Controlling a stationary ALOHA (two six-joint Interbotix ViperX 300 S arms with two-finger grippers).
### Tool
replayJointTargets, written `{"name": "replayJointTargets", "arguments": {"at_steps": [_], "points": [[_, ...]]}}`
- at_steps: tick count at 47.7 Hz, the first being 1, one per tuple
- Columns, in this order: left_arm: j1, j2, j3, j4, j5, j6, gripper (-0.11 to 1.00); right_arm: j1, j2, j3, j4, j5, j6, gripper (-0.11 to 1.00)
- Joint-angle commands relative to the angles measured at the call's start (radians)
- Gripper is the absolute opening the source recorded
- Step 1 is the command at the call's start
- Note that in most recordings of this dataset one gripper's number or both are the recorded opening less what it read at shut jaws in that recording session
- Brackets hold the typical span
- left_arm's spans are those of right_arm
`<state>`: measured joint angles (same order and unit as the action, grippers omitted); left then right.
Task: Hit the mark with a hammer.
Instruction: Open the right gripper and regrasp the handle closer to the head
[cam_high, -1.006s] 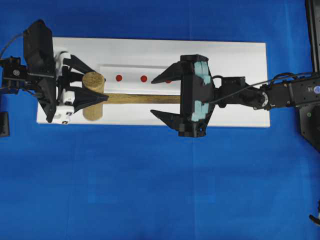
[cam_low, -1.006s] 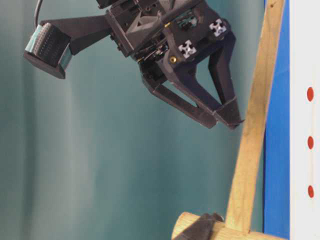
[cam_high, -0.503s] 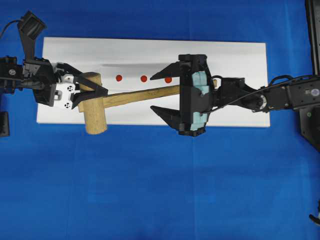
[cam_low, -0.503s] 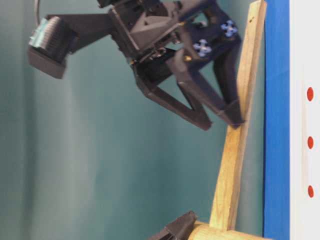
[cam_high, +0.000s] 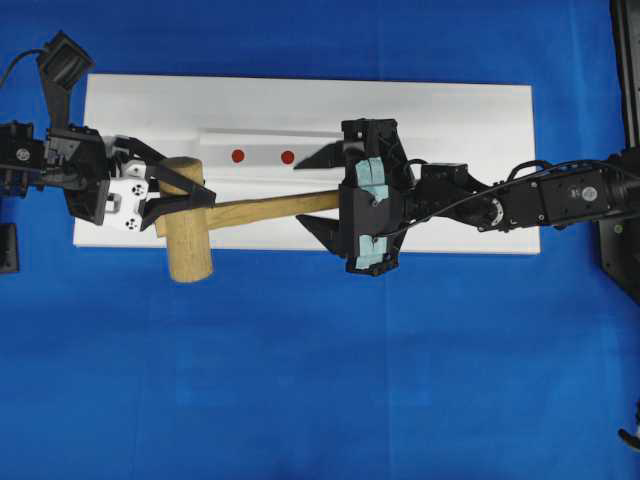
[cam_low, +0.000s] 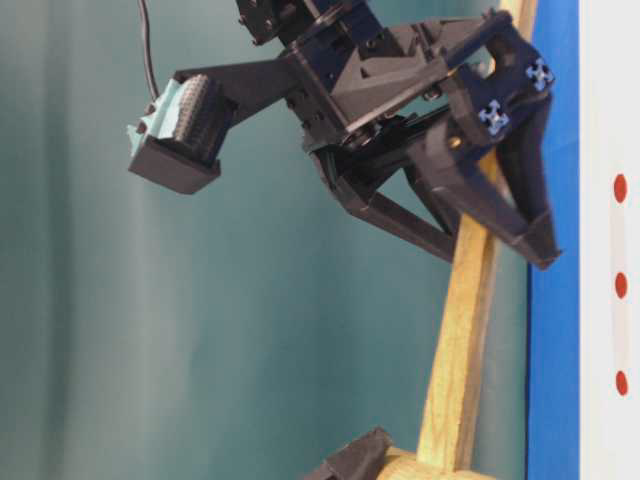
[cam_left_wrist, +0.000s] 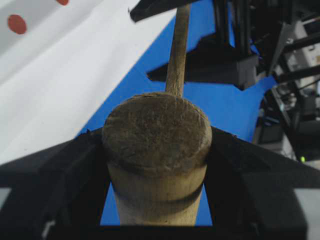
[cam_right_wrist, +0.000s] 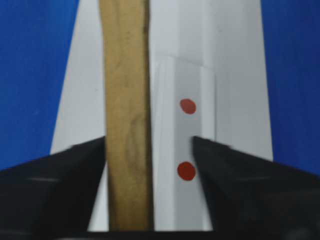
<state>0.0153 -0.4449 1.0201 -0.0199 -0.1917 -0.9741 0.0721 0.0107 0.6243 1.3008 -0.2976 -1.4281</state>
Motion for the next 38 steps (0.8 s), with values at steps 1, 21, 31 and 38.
{"name": "replayJointTargets", "arguments": {"at_steps": [1,21,31,38], "points": [[-0.005,-0.017,-0.029,-0.002,-0.017,-0.002,0.46,-0.008,-0.011,-0.025,-0.005,-0.002,-0.002,0.46],[-0.005,-0.017,-0.031,-0.002,-0.017,0.000,0.46,-0.008,-0.011,-0.025,-0.005,0.017,0.002,0.08],[0.003,-0.012,-0.035,-0.002,-0.012,-0.002,0.46,-0.006,-0.011,-0.025,-0.003,0.026,0.005,0.08],[0.003,-0.017,-0.037,-0.002,-0.012,-0.003,0.47,-0.008,-0.011,-0.025,0.000,0.046,0.012,0.08]]}}
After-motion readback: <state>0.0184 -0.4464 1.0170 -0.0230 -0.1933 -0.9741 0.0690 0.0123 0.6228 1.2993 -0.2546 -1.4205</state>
